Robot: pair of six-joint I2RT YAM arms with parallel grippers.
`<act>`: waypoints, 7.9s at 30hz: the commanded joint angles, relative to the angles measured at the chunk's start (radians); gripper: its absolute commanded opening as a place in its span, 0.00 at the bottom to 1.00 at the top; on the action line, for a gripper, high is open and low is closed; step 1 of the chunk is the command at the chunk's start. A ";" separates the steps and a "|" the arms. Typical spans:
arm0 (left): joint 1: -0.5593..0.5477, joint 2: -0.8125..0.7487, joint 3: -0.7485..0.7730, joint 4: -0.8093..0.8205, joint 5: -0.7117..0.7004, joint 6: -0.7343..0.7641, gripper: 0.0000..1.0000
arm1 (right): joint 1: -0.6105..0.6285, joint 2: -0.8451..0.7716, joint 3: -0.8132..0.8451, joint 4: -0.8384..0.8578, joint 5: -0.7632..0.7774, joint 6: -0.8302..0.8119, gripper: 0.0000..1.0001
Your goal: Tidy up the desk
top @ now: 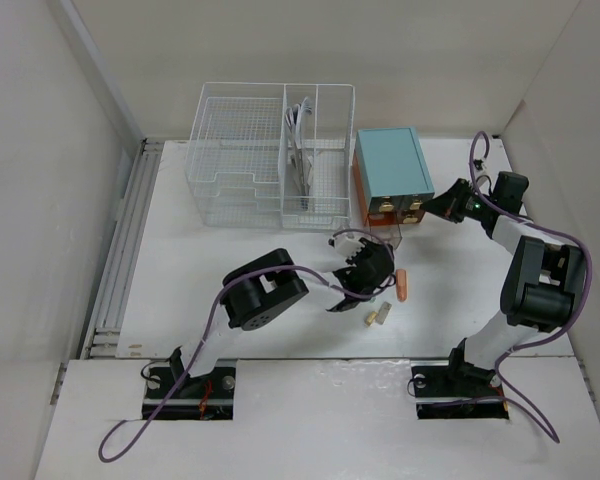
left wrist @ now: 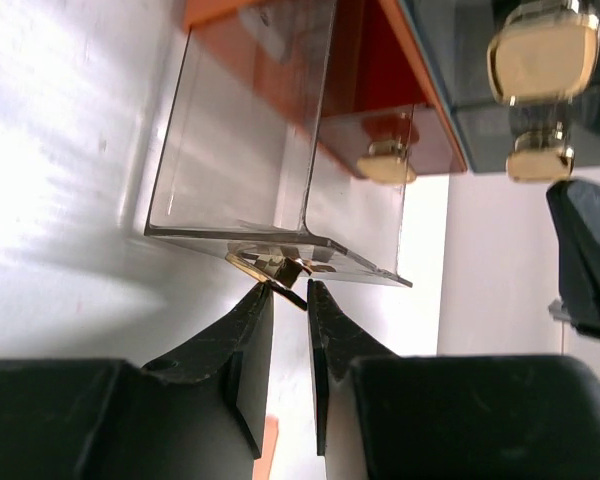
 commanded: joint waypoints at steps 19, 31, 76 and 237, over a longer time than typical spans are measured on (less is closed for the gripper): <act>-0.114 -0.112 -0.127 -0.052 -0.037 -0.041 0.07 | -0.007 -0.186 0.028 -0.218 -0.080 -0.263 0.00; -0.157 -0.202 -0.183 -0.052 -0.106 0.011 0.26 | -0.017 -0.339 0.086 -0.489 -0.060 -0.548 0.48; -0.752 -0.937 -0.461 -1.618 -0.258 -0.816 0.59 | 0.452 -0.415 -0.120 -1.248 0.218 -2.281 0.57; 0.092 -0.492 0.034 -0.457 0.352 0.819 0.00 | 0.378 -0.172 0.308 -0.730 0.388 -0.883 0.37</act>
